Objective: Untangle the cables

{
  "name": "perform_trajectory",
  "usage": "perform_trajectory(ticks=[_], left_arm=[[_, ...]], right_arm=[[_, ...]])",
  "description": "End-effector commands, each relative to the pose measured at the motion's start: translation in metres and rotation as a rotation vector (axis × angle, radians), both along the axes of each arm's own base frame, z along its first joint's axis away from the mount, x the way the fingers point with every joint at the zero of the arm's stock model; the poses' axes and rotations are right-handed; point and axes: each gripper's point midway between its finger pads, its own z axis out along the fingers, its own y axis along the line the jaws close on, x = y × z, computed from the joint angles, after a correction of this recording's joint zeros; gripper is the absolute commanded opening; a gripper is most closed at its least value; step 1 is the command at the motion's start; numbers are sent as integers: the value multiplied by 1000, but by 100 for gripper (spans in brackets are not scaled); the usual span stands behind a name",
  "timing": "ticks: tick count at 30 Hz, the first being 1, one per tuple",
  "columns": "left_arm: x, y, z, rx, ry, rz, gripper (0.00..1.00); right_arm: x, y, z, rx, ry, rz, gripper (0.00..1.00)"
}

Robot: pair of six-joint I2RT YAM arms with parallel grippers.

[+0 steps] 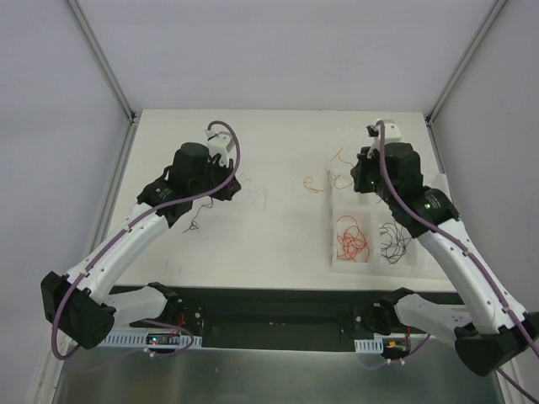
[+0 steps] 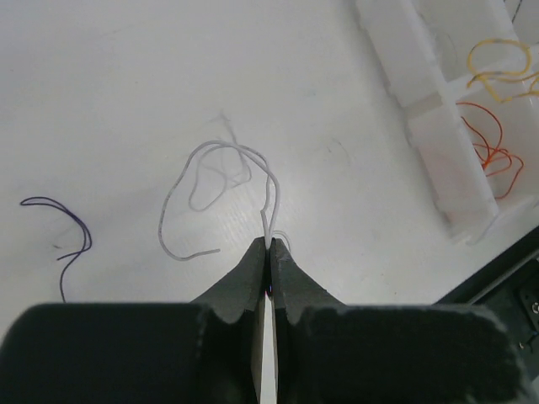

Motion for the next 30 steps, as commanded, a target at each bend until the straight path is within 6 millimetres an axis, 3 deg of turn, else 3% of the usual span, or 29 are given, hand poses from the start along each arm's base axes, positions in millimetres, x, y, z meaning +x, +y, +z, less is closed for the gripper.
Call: perform_trajectory(ticks=[1,8,14,18,23,25,30], left_arm=[[-10,-25,0,-73,55,-122,0],[-9,-40,3,-81,70,-216,0],[-11,-39,-11,-65,99,-220,0],[-17,-36,-22,-54,119,-214,0],[-27,-38,-27,24,72,-229,0],[-34,-42,-28,65,44,-261,0],[-29,-30,-32,178,-18,-204,0]], right_arm=[[-29,-40,0,-51,9,-79,1],[-60,-93,0,-104,16,-274,0],[-77,-151,-10,-237,72,-510,1],[-87,-190,-13,-240,137,-747,0],[-116,-246,-27,-211,322,-1065,1],[-128,-257,-38,-168,391,-1141,1],[-147,-279,-53,-120,411,-1277,1]])
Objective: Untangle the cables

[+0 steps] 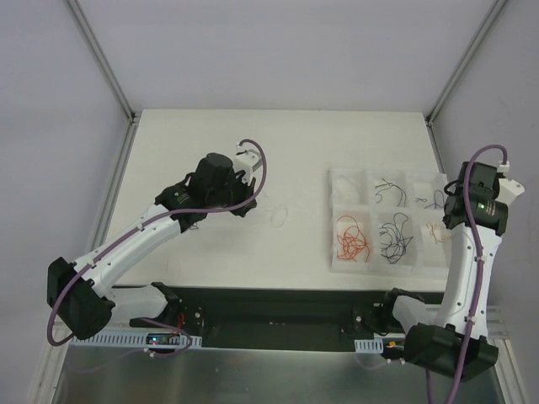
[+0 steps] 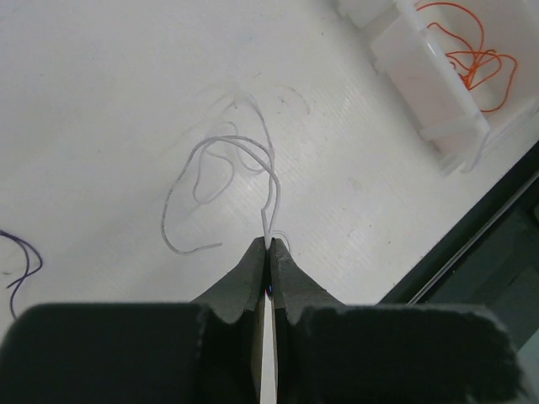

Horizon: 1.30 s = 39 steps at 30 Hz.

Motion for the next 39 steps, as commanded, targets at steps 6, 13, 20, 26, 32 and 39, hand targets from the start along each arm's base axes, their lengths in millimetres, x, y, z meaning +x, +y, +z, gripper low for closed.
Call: perform_trajectory(ticks=[6,13,20,26,32,39], left_arm=[[12,25,-1,173,-153,71,0],[17,31,-4,200,-162,104,0],[20,32,-11,218,-148,110,0],[27,32,-20,176,-74,135,0],[20,11,-33,100,48,56,0],[-12,-31,-42,-59,304,-91,0]], right_arm=[[-3,-3,-46,72,-38,-83,8],[9,-27,-67,-1,8,-133,16],[29,-15,-68,65,7,-29,50],[50,22,-48,90,-97,178,67],[85,123,-48,224,-182,637,73],[79,231,-59,357,-122,1057,75]])
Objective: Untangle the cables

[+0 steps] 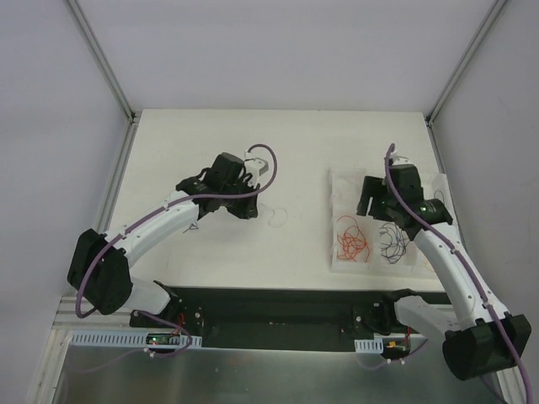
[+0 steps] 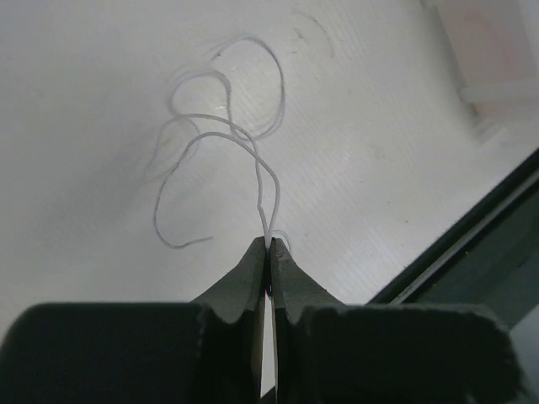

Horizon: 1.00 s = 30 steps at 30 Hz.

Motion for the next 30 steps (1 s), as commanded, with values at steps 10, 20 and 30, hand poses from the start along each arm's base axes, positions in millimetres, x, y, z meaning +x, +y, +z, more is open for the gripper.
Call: perform_trajectory(ticks=[10,20,30], left_arm=[[-15,-56,-34,-165,472,124,16],[0,-43,-16,-158,330,169,90],[22,41,62,-191,-56,379,89]], right_arm=[[-26,164,-29,295,-4,541,82],[-5,195,-29,365,23,577,86],[-6,252,-59,304,109,801,90]])
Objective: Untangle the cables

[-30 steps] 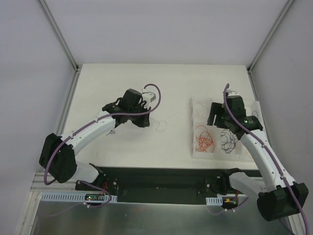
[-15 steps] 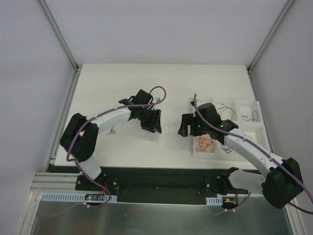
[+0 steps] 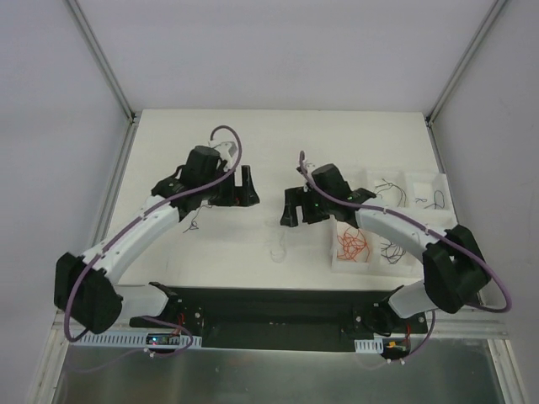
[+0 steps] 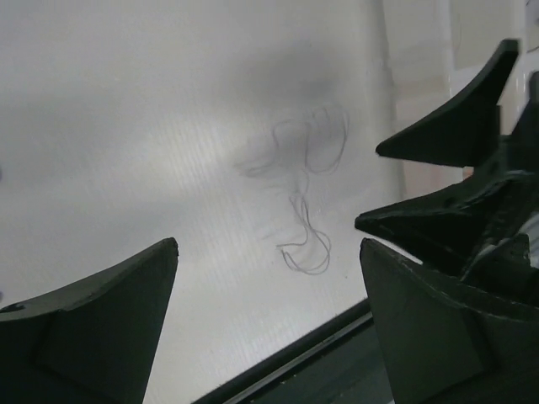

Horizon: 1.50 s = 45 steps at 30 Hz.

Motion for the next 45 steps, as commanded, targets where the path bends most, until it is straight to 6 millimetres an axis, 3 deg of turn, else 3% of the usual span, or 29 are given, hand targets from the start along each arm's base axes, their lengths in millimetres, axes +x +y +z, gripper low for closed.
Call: perform_trajectory(ticks=[1,6,12,14,23,25,26,29,32,35,36,38,45], left_arm=[[14,37,44,69,-243,89,90],[31,51,88,122,-415,89,93],[54,63,110,176,-561,139,93],[57,65,112,178,-599,141,92],[52,72,83,185,-581,134,92],[51,72,87,183,-592,136,92],[51,74,88,186,-596,139,92],[51,79,90,196,-604,159,92],[51,83,91,201,-610,172,93],[50,82,93,190,-612,172,93],[50,82,92,192,-608,171,93],[50,82,90,193,-605,173,93],[51,81,85,184,-583,180,93]], right_arm=[[-2,31,-2,-18,-57,149,91],[-19,38,-33,-193,-70,250,91],[-3,15,-58,-467,-97,139,90],[-1,15,-62,-484,-97,122,90],[2,22,-80,-436,-104,185,89],[3,23,-86,-446,-90,186,83],[4,23,-89,-461,-75,172,75],[5,13,-97,-525,-59,106,58],[1,5,-100,-562,-78,59,46],[2,-2,-96,-595,-110,30,24],[4,-4,-90,-591,-125,17,12],[9,-6,-74,-572,-170,-3,1],[29,-14,16,-352,-263,-73,1]])
